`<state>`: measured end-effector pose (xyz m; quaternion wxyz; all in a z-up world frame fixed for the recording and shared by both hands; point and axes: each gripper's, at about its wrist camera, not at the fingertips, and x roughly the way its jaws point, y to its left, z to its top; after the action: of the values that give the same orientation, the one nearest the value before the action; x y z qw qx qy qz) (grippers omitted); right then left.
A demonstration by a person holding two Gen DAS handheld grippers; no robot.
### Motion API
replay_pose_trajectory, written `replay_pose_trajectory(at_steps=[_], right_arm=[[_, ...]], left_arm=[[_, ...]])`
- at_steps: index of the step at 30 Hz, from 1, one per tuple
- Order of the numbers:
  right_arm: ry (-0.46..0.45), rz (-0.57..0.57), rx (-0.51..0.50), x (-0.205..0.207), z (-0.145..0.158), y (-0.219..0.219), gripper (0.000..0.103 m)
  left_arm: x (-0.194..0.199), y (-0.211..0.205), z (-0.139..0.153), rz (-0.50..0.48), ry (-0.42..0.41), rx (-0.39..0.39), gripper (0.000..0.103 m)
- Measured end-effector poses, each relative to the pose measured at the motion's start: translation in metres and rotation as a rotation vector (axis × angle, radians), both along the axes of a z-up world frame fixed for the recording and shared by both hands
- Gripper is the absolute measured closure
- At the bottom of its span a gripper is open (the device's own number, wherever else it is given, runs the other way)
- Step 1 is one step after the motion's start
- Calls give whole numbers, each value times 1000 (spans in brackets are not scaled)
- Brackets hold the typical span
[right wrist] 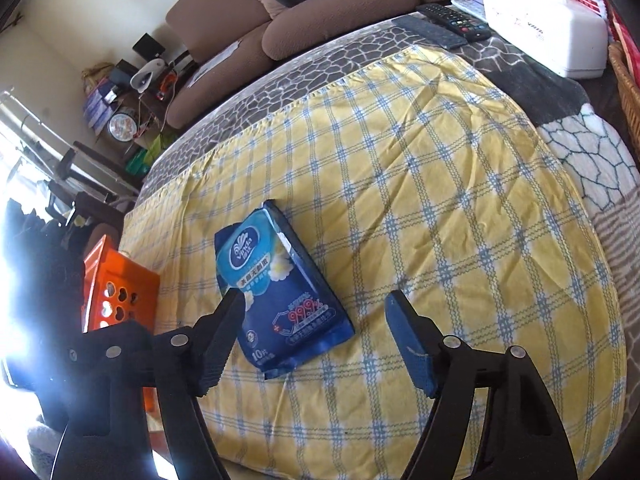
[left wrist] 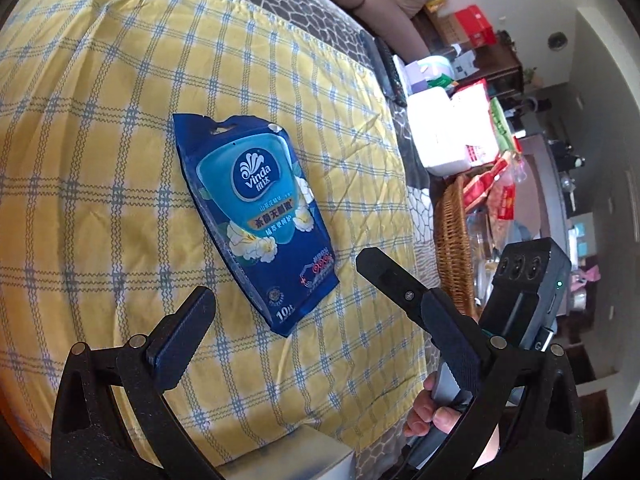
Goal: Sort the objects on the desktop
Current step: 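Grasp the blue wet-wipes packet with the right gripper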
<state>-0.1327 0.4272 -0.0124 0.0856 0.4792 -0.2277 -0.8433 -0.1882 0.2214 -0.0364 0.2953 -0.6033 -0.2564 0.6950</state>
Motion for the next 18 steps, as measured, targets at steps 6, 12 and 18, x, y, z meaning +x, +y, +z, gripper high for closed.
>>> replay_pose_trajectory(at_steps=[6,12,18], right_arm=[[-16,42,28,-15,-14,-7,49],[-19,81,44,-22,-22,-14,60],[-14,96,33,-23,-26,-18,66]], left_arm=[[-15,2,-14,13,-22,-18,15],[-21,4,-24,11,-43,-20,46],[-22,-1,-31,30,-49,-11,56]])
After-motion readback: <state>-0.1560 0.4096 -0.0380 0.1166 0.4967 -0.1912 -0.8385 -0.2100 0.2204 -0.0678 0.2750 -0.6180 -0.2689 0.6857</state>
